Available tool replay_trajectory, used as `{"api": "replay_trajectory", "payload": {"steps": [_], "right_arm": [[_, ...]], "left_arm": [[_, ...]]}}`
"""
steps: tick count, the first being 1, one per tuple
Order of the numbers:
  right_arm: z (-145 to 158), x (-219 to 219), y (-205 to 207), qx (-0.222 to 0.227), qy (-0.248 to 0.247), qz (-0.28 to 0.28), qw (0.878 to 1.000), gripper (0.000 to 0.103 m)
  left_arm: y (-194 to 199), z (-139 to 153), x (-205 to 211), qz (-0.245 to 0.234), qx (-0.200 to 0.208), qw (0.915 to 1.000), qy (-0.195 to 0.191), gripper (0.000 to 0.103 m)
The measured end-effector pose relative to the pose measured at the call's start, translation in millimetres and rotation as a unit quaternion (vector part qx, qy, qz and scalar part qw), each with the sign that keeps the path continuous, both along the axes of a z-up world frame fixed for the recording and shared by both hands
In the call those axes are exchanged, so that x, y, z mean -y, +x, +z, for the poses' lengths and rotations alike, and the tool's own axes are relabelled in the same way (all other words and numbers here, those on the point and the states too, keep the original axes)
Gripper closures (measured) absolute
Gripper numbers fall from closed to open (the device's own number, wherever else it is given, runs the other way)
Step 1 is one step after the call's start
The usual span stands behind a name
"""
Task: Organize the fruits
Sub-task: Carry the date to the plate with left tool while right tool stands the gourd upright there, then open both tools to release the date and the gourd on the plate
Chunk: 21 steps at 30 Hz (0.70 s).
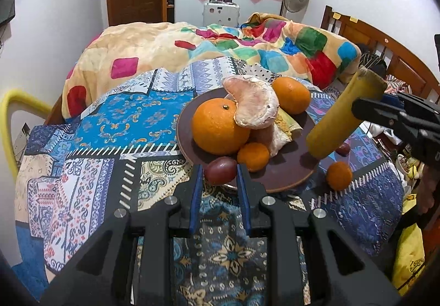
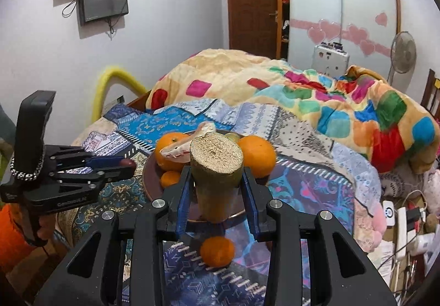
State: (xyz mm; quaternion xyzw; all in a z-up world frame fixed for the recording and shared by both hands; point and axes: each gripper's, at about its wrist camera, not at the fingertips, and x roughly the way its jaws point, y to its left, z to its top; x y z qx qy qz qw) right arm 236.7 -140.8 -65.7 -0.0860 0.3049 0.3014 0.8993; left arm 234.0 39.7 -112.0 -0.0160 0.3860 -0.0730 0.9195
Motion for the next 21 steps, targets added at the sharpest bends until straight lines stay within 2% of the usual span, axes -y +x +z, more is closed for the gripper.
{"api": "replay_trajectory", "payload": {"steps": [8, 21], "right_arm": [[-10, -17, 18, -0.014, -0.003, 0.009, 1.000, 0.071], [-29, -30, 43, -0.037, 0.012, 0.004, 0.999, 0.070]], "left_arm": [[22, -9, 2, -0.007, -0.019, 0.9998, 0.004, 0.079], [33, -15, 3, -0.002, -0.021, 0.9998, 0.002, 0.079]]}}
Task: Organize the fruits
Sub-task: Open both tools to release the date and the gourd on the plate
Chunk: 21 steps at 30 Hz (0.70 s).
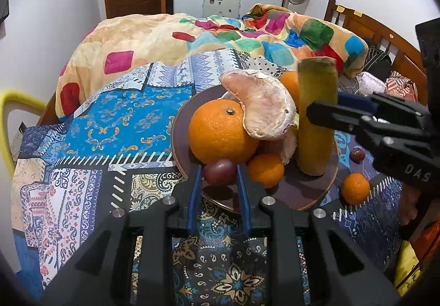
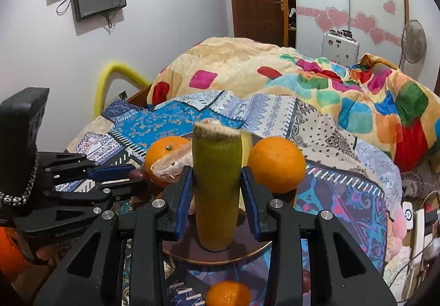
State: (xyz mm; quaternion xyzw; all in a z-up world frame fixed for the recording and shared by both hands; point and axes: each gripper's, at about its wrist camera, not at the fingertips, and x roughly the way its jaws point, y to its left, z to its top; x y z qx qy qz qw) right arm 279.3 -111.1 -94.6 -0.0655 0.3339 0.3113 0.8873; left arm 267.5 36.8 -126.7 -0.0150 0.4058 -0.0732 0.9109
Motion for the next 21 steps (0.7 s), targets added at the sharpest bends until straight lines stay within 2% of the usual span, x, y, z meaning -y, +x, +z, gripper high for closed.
{"api": "replay_trajectory", "payload": {"steps": [5, 7, 9, 11, 13, 17, 19, 21], "right_arm": [[-4, 2, 0, -0.010, 0.004, 0.003, 1.000, 0.069], [-4, 2, -2, -0.010, -0.002, 0.004, 1.000, 0.070], [-4, 3, -3, -0.012, -0.004, 0.003, 1.000, 0.069], [-2, 6, -8, -0.011, -0.003, 0.003, 1.000, 0.067], [0, 11, -12, -0.005, -0.004, 0.001, 1.000, 0.065], [10, 23, -24, 0.016, -0.003, -0.009, 1.000, 0.054], [14, 29, -29, 0.026, -0.005, -0.014, 1.000, 0.053], [20, 38, -36, 0.032, -0.002, -0.020, 0.999, 0.052]], "left_arm": [[2, -5, 1, -0.004, -0.009, 1.0000, 0.001, 0.077], [3, -7, 0, -0.005, -0.013, 0.9999, -0.004, 0.073], [2, -7, 0, -0.005, -0.012, 0.9999, -0.006, 0.062], [0, -5, 0, -0.004, -0.007, 0.9999, -0.006, 0.056], [-3, -3, 0, -0.001, -0.005, 1.0000, -0.006, 0.055], [-12, 3, 0, 0.002, 0.002, 0.9999, -0.010, 0.055], [-17, 8, 1, 0.003, 0.008, 0.9999, -0.009, 0.051], [-23, 15, 3, 0.009, 0.019, 0.9998, -0.005, 0.043]]}}
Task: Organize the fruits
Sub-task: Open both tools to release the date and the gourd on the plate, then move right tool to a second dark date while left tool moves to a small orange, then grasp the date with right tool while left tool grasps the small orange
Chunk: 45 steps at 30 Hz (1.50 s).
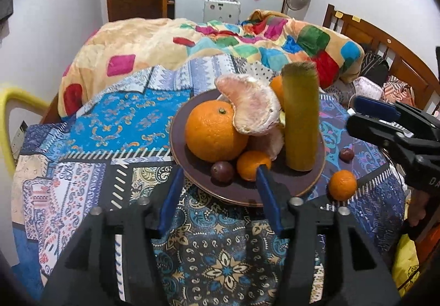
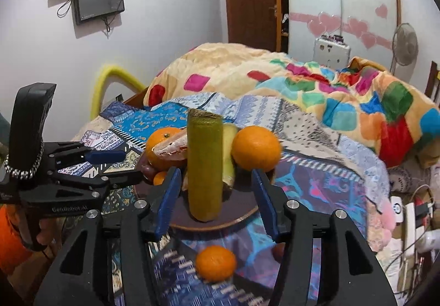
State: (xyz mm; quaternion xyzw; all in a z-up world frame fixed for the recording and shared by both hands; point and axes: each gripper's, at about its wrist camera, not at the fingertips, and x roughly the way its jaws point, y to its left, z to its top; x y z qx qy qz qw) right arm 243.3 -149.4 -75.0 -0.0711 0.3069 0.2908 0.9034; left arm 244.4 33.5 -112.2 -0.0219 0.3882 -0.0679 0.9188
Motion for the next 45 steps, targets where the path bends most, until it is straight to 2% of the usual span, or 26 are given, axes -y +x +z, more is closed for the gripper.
{"api": "replay_trajectory", "payload": {"steps": [2, 7, 11, 17, 25, 27, 29, 31, 37, 45], "right_arm": [[4, 11, -7, 0.006, 0.002, -0.008, 1.000, 0.047], [8, 32, -17, 0.017, -0.008, -0.026, 0.999, 0.044], [-2, 48, -15, 0.003, -0.020, -0.045, 0.999, 0.043], [-30, 66, 0, -0.039, -0.037, -0.066, 0.996, 0.043], [-62, 67, 28, -0.101, -0.039, -0.066, 0.992, 0.043], [-67, 65, 31, -0.106, -0.044, -0.063, 0.991, 0.046], [-71, 61, 32, -0.113, -0.048, -0.054, 0.991, 0.057], [-72, 57, 30, -0.108, -0.055, -0.052, 0.991, 0.061], [-73, 49, 27, -0.097, -0.066, -0.047, 0.992, 0.085], [-61, 60, 5, -0.088, -0.047, -0.045, 0.994, 0.087]], "left_arm": [[-6, 7, 2, 0.007, 0.011, 0.9999, 0.003, 0.039], [-20, 19, 8, 0.011, 0.028, 0.9995, -0.003, 0.031], [-27, 22, 13, 0.017, 0.044, 0.9989, 0.002, 0.010], [-24, 16, 22, 0.016, 0.044, 0.9989, 0.005, 0.009], [-14, 3, 25, 0.015, 0.032, 0.9994, 0.003, 0.009], [-13, 1, 26, 0.012, 0.030, 0.9995, 0.001, 0.009], [-14, 0, 28, 0.010, 0.030, 0.9995, -0.001, 0.009], [-15, -1, 30, 0.004, 0.029, 0.9996, -0.004, 0.009], [-17, -1, 43, -0.010, 0.026, 0.9995, -0.013, 0.011], [-27, -3, 68, -0.029, 0.013, 0.9995, -0.010, 0.015]]}}
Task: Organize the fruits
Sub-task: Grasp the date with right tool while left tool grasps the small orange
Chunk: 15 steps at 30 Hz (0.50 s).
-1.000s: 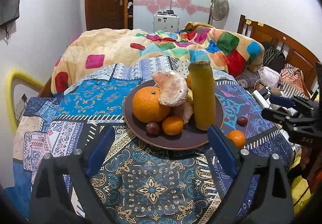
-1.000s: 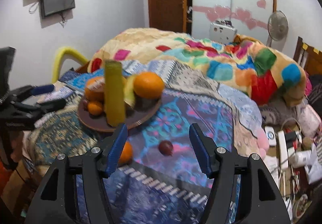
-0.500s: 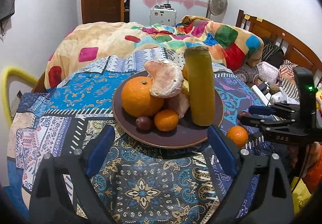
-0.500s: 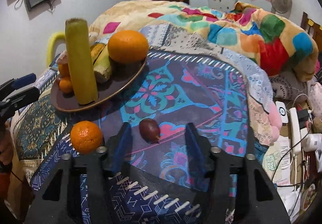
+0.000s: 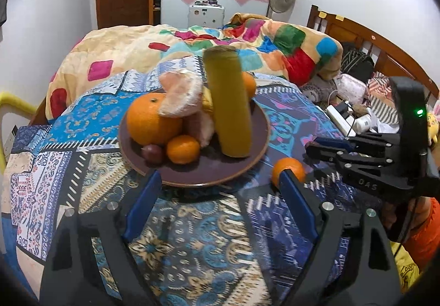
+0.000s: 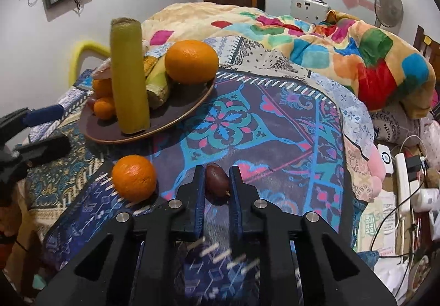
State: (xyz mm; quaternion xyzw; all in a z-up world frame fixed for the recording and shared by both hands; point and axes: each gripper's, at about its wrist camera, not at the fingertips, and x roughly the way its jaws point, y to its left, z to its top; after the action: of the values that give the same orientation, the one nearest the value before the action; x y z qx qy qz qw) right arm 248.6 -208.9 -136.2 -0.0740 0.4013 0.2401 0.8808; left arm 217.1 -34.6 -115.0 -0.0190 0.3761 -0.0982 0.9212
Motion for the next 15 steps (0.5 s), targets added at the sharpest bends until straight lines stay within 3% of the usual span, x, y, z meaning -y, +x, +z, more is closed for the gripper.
{"api": "replay_trajectory", "payload": {"steps": [4, 8, 15], "right_arm": [[14, 9, -18, 0.016, 0.009, 0.003, 1.000, 0.087], [24, 16, -33, 0.025, 0.016, 0.010, 1.000, 0.087], [30, 30, -44, 0.038, 0.021, 0.009, 0.999, 0.087]], "left_arm": [[-3, -3, 18, -0.011, -0.010, 0.9999, 0.005, 0.016], [1, -9, 36, -0.018, -0.027, 0.9994, 0.010, 0.027], [8, -16, 59, -0.032, -0.048, 0.9983, 0.007, 0.037]]}}
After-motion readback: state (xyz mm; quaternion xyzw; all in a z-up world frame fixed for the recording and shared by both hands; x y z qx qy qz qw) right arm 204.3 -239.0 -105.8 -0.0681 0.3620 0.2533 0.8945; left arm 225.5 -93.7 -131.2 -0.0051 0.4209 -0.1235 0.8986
